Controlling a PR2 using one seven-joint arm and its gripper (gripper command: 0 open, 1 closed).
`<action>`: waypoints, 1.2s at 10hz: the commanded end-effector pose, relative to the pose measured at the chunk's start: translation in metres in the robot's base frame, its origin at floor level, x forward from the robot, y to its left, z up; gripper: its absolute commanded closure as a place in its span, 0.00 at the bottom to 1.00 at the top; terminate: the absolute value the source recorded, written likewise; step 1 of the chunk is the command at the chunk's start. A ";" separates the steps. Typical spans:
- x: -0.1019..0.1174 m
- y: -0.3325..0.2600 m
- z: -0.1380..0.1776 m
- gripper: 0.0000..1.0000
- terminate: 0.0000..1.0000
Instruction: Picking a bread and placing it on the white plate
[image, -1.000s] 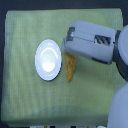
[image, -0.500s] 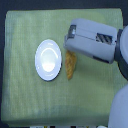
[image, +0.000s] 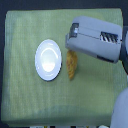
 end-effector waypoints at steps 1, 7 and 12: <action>-0.013 0.013 0.072 1.00 0.00; -0.015 0.086 0.072 1.00 0.00; 0.013 0.135 0.043 1.00 0.00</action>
